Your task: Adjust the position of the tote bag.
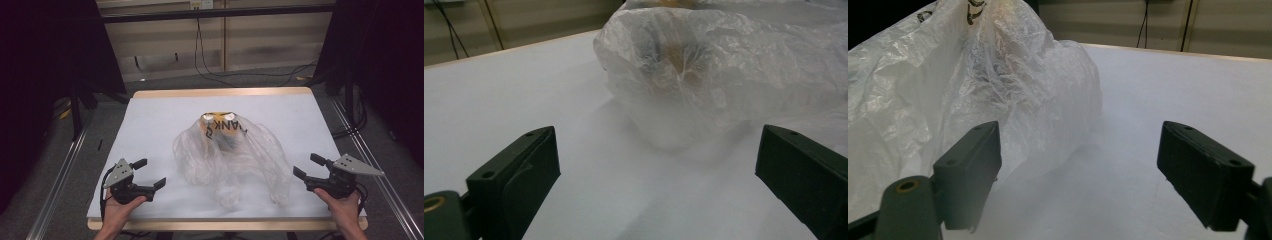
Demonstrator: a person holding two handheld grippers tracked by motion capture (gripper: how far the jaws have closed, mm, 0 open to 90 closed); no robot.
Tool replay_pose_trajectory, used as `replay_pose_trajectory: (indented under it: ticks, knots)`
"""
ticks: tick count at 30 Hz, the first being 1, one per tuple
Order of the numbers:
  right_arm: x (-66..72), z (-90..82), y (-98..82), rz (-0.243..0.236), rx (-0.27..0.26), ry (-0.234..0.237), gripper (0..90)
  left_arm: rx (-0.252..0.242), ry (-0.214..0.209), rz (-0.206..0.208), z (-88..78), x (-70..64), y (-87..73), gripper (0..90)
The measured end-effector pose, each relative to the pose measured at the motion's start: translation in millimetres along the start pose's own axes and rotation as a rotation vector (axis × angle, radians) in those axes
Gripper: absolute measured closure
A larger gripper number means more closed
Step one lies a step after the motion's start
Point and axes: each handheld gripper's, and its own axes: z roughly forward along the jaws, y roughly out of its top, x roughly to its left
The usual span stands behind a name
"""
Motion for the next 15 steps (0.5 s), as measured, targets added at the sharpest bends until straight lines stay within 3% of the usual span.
replay_pose_trajectory:
  ticks: [15]
  knots:
    - [1.2, -0.5, 1.7, 0.003, 0.043, 0.065, 29.6, 0.020, -0.042, 0.024, 3.1, -8.1, 2.6, 5.2]
